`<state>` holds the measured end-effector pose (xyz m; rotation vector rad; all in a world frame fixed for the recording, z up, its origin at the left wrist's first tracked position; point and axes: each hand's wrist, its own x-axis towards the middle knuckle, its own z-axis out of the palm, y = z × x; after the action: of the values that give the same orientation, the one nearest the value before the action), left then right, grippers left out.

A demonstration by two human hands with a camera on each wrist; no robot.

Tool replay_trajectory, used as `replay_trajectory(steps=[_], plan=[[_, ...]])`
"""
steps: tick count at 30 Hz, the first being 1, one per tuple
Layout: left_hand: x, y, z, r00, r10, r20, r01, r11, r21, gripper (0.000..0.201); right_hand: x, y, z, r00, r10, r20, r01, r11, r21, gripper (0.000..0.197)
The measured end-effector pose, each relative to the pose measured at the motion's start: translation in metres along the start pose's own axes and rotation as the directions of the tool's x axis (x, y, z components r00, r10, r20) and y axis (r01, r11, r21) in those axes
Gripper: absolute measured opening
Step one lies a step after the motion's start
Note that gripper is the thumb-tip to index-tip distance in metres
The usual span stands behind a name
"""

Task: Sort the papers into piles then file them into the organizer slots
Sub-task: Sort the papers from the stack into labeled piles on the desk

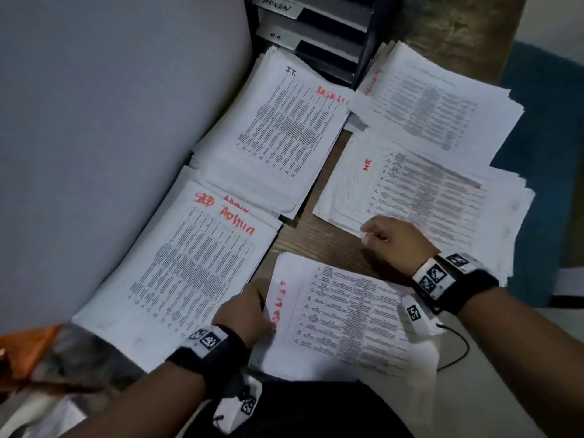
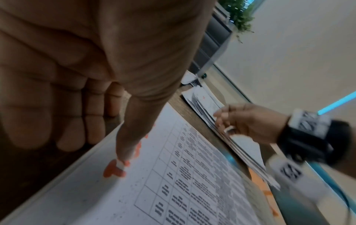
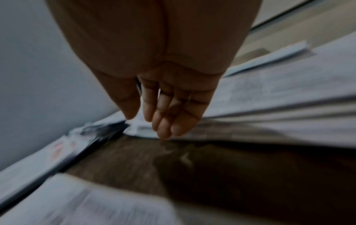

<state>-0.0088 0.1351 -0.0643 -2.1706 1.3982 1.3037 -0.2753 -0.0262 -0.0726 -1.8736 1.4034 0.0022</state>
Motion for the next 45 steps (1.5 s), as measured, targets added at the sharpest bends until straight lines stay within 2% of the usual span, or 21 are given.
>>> replay_trajectory(steps=[2, 4, 7, 11, 14, 17, 18, 20, 23, 29, 31, 35, 37, 40, 43, 45], plan=[[0.002, -0.011, 0.007, 0.999, -0.042, -0.002, 0.042, 0.995, -0.092, 0.030, -0.014, -0.002, 0.026, 0.990, 0.010, 0.138, -0.002, 0.998, -0.061, 0.017], [0.003, -0.024, 0.017, 0.998, -0.062, 0.007, 0.062, 0.982, -0.178, 0.022, -0.022, -0.001, 0.046, 0.979, 0.010, 0.205, 0.010, 0.995, -0.097, 0.019], [-0.001, -0.036, 0.030, 0.997, -0.054, 0.055, 0.064, 0.973, -0.220, 0.020, -0.032, -0.001, 0.063, 0.975, 0.021, 0.219, 0.000, 0.996, -0.092, 0.035], [-0.009, -0.042, 0.039, 0.992, -0.066, 0.109, 0.103, 0.919, -0.382, 0.039, -0.040, -0.006, 0.071, 0.979, 0.034, 0.200, -0.012, 0.994, -0.106, 0.029], [-0.012, -0.049, 0.044, 0.990, 0.024, 0.136, 0.047, 0.868, -0.495, 0.052, -0.043, -0.010, 0.068, 0.977, 0.064, 0.205, -0.049, 0.996, -0.079, 0.019], [-0.014, -0.052, 0.048, 0.977, 0.139, 0.161, -0.025, 0.827, -0.561, 0.033, -0.047, -0.014, 0.062, 0.984, 0.052, 0.172, -0.058, 0.998, 0.030, 0.008], [-0.015, -0.052, 0.047, 0.975, 0.162, 0.153, -0.043, 0.810, -0.585, 0.027, -0.046, -0.014, 0.060, 0.987, 0.049, 0.155, -0.056, 0.998, 0.037, 0.010], [-0.015, -0.053, 0.045, 0.980, 0.160, 0.115, -0.056, 0.784, -0.618, 0.027, -0.045, -0.016, 0.053, 0.992, 0.059, 0.115, -0.061, 0.998, 0.017, 0.012], [-0.015, -0.054, 0.038, 0.994, 0.104, 0.038, -0.067, 0.838, -0.542, 0.039, -0.043, -0.018, 0.043, 0.999, 0.008, 0.048, -0.005, 0.997, -0.071, 0.014], [-0.019, -0.047, 0.027, 0.992, 0.071, -0.106, -0.112, 0.878, -0.465, 0.019, -0.042, -0.023, 0.032, 0.999, -0.030, 0.030, 0.033, 0.994, -0.100, 0.023], [-0.019, -0.045, 0.026, 0.993, 0.055, -0.109, -0.105, 0.841, -0.531, 0.017, -0.040, -0.022, 0.031, 1.000, -0.017, 0.016, 0.018, 0.993, -0.113, 0.020], [-0.020, -0.042, 0.024, 0.999, 0.008, -0.046, -0.040, 0.663, -0.748, 0.013, -0.040, -0.019, 0.029, 0.999, 0.038, 0.000, -0.038, 0.996, -0.083, 0.014], [-0.017, -0.042, 0.019, 0.999, -0.005, -0.053, -0.038, 0.643, -0.765, 0.014, -0.039, -0.018, 0.027, 0.998, 0.060, 0.022, -0.059, 0.997, -0.044, 0.016], [-0.014, -0.040, 0.006, 0.997, -0.023, -0.067, -0.039, 0.616, -0.787, 0.014, -0.041, -0.019, 0.021, 0.992, 0.096, 0.080, -0.095, 0.995, -0.018, 0.035], [-0.008, -0.040, -0.005, 0.997, -0.023, -0.072, -0.043, 0.601, -0.798, 0.014, -0.045, -0.016, 0.016, 0.990, 0.094, 0.105, -0.093, 0.996, -0.014, 0.028], [-0.005, -0.040, -0.011, 0.995, -0.023, -0.093, -0.060, 0.609, -0.791, 0.014, -0.049, -0.012, 0.013, 0.989, 0.081, 0.126, -0.078, 0.996, -0.034, 0.033]])
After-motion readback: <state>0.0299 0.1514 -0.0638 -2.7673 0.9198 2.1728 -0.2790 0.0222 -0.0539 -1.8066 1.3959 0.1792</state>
